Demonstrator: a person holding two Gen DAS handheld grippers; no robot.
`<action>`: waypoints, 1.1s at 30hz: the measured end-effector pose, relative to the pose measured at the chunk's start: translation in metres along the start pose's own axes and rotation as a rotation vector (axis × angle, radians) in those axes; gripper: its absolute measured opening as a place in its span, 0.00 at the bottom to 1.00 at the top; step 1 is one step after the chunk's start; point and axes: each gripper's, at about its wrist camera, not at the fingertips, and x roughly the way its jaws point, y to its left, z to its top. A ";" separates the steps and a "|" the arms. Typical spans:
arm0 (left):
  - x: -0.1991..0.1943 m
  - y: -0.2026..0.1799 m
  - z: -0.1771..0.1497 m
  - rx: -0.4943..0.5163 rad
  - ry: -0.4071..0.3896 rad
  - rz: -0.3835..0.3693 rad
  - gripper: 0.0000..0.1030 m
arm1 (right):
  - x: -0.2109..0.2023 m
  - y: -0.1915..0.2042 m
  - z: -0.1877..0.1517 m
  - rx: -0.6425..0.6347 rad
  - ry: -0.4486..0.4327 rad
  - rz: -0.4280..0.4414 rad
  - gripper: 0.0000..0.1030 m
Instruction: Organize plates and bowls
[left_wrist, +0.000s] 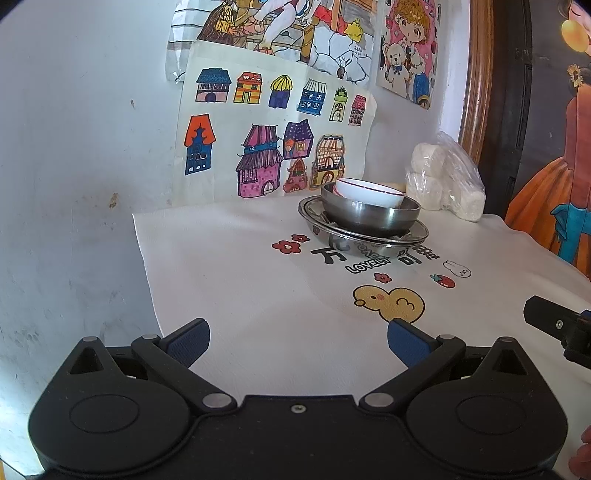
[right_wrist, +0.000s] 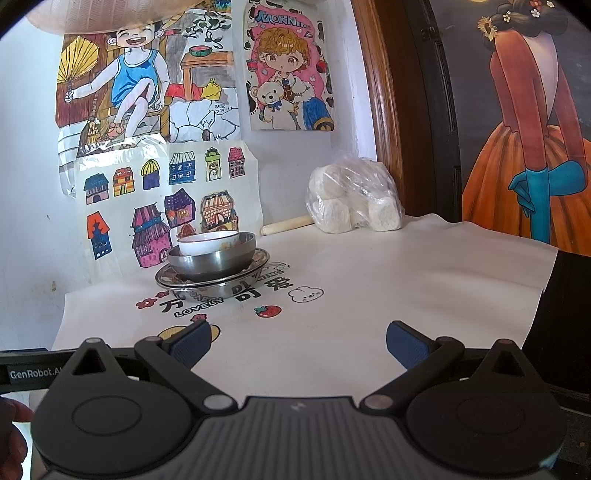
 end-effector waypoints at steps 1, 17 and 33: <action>0.000 0.000 0.000 0.000 0.002 0.000 0.99 | 0.000 0.000 0.000 0.000 0.000 0.000 1.00; 0.001 0.000 0.001 -0.006 0.019 -0.003 0.99 | 0.001 0.000 -0.001 -0.006 0.007 -0.001 1.00; 0.000 0.000 0.001 -0.006 0.016 -0.001 0.99 | 0.001 0.000 -0.002 -0.009 0.009 -0.003 1.00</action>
